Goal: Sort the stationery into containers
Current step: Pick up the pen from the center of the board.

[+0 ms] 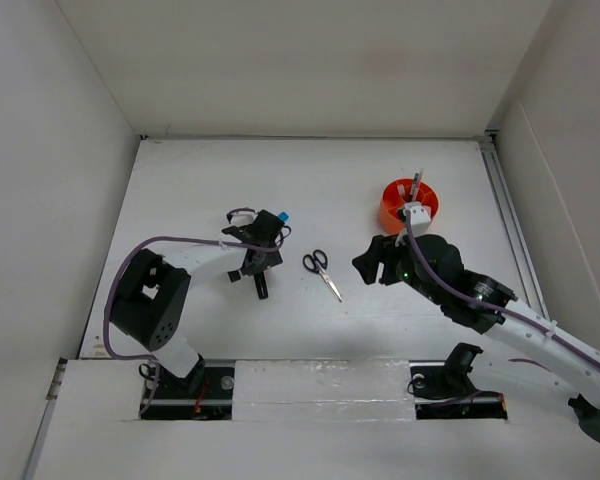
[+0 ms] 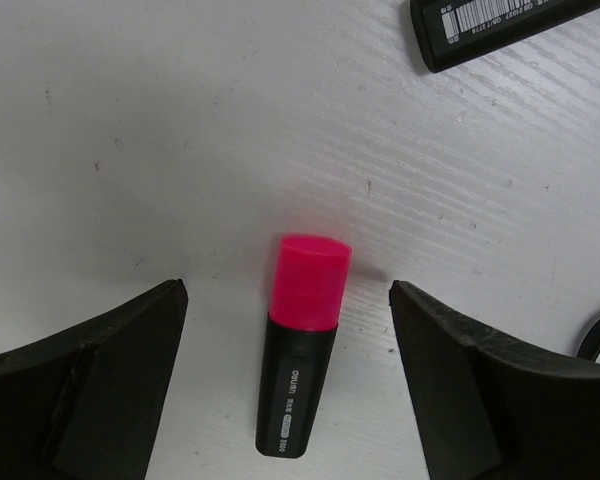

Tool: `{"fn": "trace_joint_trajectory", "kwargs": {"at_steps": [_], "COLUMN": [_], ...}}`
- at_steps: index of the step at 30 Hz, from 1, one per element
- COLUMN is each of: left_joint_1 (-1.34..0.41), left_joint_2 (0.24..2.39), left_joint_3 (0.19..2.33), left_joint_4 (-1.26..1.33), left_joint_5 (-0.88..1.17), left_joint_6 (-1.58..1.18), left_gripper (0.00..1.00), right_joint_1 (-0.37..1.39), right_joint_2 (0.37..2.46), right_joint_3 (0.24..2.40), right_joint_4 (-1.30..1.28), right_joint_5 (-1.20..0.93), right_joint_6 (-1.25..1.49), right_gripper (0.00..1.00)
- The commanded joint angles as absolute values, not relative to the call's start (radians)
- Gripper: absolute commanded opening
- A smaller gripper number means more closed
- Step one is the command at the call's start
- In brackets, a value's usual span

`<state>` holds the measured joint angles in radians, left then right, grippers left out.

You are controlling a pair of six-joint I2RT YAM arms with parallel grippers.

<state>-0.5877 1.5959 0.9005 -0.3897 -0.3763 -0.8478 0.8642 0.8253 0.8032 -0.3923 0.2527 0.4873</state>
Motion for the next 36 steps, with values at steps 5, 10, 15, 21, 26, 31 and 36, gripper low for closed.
{"fn": "trace_joint_trajectory", "kwargs": {"at_steps": [5,10,15,21,26,31,36], "left_joint_1": [-0.588,-0.588,-0.588,-0.588,-0.588,-0.627,-0.627], "left_joint_2": [1.627,1.661,1.703,1.663,1.543,1.375,1.264], "left_joint_3": [0.923,0.914,0.905,0.894,0.916,0.965,1.023], "left_joint_4": [-0.388,-0.379,-0.359,-0.359,-0.408,-0.433,-0.451], "left_joint_5": [-0.374,-0.342,-0.322,-0.302,-0.343,-0.374,-0.36], "left_joint_6": [-0.847,-0.847,-0.847,-0.847,-0.847,-0.832,-0.793], "left_gripper": [0.59,0.44,0.19,0.0,0.0,0.0,0.0], "right_joint_1": [0.871,0.871,0.871,0.871,0.871,0.871,0.871], "right_joint_2": [0.795,0.775,0.765,0.775,0.793,0.831,0.853], "right_joint_3": [0.808,0.808,0.808,0.808,0.799,0.799,0.799], "right_joint_4": [-0.364,-0.364,-0.373,-0.364,-0.321,-0.278,-0.203], "right_joint_5": [0.247,0.238,0.229,0.219,0.198,0.161,0.132], "right_joint_6": [0.492,0.492,0.492,0.492,0.492,0.492,0.502], "right_gripper": [0.69,0.69,0.69,0.69,0.69,0.69,0.69]}}
